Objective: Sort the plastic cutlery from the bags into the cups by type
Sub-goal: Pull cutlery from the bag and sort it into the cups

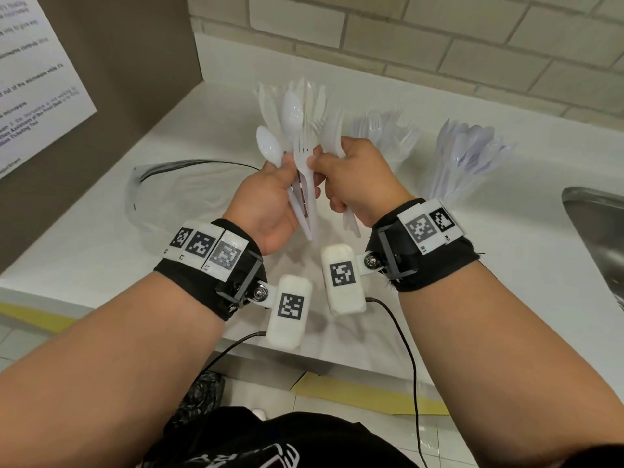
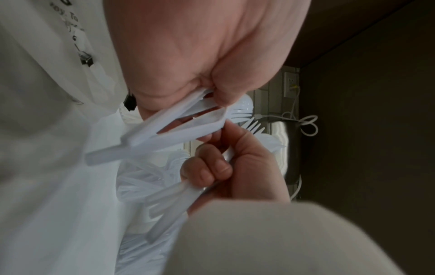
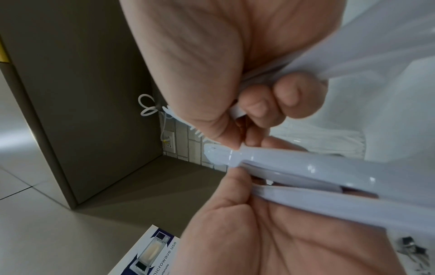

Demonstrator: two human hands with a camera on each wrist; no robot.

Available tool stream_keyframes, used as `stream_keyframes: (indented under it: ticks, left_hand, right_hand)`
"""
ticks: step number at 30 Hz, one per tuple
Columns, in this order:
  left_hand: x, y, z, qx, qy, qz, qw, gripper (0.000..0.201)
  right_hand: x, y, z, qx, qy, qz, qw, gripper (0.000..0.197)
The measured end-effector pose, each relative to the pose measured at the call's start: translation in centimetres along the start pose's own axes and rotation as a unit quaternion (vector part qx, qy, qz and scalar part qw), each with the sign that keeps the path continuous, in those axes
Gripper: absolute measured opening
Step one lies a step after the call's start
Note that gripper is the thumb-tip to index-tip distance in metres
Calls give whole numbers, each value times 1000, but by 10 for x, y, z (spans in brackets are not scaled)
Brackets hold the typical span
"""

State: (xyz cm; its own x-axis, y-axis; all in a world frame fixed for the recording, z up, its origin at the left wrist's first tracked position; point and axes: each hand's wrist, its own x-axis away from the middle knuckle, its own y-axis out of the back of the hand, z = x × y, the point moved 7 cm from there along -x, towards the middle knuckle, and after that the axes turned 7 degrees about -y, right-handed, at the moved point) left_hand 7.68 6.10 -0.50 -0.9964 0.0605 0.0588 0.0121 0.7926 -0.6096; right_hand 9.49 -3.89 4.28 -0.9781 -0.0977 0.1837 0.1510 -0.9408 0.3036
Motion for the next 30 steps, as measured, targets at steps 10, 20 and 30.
stream_keyframes:
  ticks: [10, 20, 30]
  left_hand:
    - [-5, 5, 3, -59, 9, -26, 998, 21]
    - [-4, 3, 1, -242, -36, -49, 968, 24]
    - [-3, 0, -8, -409, -88, -36, 907, 20]
  right_hand:
    - [-3, 6, -3, -13, -2, 16, 1000, 18]
    - [-13, 41, 1, -53, 18, -115, 992, 12]
    - [-24, 25, 2, -72, 2, -55, 996, 16]
